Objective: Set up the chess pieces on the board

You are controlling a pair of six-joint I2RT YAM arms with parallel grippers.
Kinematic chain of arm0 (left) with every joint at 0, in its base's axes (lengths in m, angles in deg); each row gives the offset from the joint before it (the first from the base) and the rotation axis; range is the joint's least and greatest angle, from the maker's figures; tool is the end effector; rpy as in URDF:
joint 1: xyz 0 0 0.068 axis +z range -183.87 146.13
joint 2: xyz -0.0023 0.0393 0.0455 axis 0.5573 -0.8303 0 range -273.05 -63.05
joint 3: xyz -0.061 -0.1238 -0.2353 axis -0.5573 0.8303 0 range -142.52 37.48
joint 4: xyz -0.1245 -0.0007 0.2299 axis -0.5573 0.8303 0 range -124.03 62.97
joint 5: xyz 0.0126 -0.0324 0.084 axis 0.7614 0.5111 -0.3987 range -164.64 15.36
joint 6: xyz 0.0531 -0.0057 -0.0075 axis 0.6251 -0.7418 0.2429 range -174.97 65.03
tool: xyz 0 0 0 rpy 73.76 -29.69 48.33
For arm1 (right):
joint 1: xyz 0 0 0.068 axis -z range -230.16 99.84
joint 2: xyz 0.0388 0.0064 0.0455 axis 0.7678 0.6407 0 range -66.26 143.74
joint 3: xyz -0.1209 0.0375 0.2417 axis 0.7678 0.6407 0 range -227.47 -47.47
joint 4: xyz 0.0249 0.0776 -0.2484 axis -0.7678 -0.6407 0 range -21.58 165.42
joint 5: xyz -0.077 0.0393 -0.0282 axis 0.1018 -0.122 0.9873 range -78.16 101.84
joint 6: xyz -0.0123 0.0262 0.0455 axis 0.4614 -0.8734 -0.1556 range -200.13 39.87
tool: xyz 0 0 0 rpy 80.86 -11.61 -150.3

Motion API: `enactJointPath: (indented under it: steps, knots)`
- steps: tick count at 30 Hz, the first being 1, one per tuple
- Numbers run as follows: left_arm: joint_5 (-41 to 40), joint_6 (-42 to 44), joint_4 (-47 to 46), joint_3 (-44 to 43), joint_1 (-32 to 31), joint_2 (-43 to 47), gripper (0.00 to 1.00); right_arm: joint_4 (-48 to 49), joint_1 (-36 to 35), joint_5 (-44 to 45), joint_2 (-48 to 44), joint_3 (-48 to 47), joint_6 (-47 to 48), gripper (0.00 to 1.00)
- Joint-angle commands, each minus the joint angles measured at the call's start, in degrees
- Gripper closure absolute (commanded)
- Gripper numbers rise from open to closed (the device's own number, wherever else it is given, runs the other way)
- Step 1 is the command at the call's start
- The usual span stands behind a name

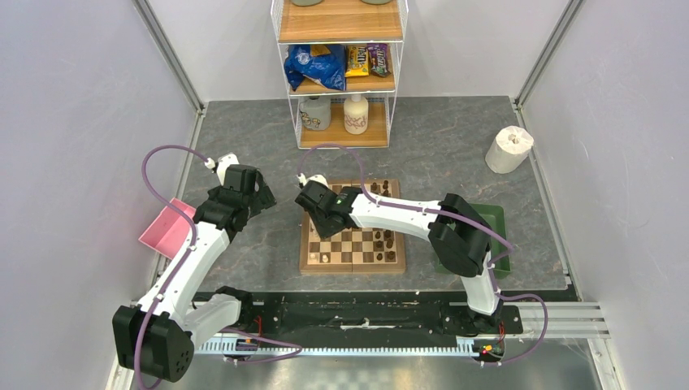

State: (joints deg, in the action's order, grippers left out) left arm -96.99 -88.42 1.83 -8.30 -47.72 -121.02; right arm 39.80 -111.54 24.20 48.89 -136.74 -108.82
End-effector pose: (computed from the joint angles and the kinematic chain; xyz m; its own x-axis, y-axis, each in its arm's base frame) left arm 0.2009 -0.0356 0.2647 -0.5885 -0.3799 -0.7137 -0.4192 0.8982 -0.1325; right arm 0.2130 0.3745 0.2039 -0.7574 -0.4092 -0.5089 -0.5074 0.8593 0.0641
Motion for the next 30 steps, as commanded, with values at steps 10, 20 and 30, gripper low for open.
enactJointPath:
  steps: [10,20,30]
  knots:
    - [-0.4,-1.6,-1.5,-0.1,0.3,0.5,0.05,1.5,-0.2,0.6,-9.7,0.6,1.3,0.62]
    - [-0.4,-1.5,-1.5,-0.3,0.3,0.4,0.05,0.2,4.3,-0.5,-11.3,2.6,-1.1,0.6]
    - [-0.2,-1.6,-1.5,0.0,0.3,0.5,0.05,-0.1,5.1,-5.1,-6.4,2.2,-1.7,0.6]
